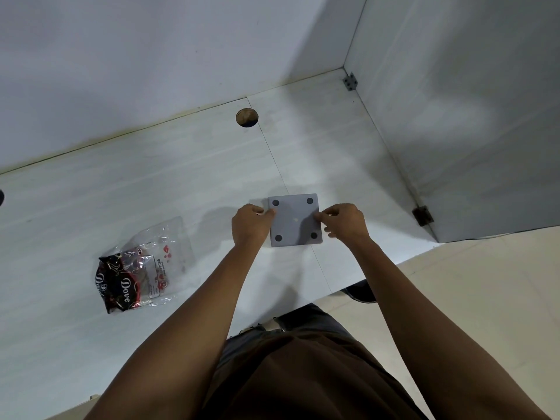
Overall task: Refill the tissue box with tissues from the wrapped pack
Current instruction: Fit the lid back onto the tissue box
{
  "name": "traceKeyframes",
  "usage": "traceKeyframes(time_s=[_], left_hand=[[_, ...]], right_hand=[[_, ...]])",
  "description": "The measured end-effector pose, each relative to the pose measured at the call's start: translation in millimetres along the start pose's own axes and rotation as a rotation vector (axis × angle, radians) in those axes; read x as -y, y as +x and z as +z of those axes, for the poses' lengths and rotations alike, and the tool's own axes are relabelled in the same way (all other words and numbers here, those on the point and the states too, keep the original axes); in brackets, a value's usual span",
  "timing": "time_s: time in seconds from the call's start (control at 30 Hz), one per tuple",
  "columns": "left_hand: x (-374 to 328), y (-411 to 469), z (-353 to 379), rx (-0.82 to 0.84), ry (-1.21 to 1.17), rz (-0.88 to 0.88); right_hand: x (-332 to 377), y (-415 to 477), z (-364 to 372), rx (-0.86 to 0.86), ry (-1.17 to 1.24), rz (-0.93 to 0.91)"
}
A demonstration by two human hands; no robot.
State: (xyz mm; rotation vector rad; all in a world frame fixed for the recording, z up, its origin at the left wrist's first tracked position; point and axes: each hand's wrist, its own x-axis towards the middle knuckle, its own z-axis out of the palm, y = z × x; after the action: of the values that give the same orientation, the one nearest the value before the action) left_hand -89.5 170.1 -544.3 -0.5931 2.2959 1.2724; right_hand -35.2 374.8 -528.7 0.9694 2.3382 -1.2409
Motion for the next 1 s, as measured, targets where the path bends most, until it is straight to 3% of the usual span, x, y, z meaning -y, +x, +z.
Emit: traceKeyframes(time_s=[0.53, 0.73, 0.87, 1.0], left_hand=[[-6.5, 18.5, 5.3, -0.005, 0.013, 0.067], [9.2, -6.4, -11.8, 0.252, -0.113, -0.074], [26.3, -16.6, -14.2, 0.297, -0.166, -0.106], [9.3, -12.5, -10.0, 0.315, -0.110, -0.085]], right_hand=[[13.9, 20.8, 4.1, 0.029, 0.138, 0.023], [-5.2, 16.8, -5.6, 0.278, 0.115, 0.046], [-17.5, 7.6, -2.6, 0.271, 0.173, 0.048], [-7.0, 4.4, -2.9, 0.263, 0.064, 0.043]])
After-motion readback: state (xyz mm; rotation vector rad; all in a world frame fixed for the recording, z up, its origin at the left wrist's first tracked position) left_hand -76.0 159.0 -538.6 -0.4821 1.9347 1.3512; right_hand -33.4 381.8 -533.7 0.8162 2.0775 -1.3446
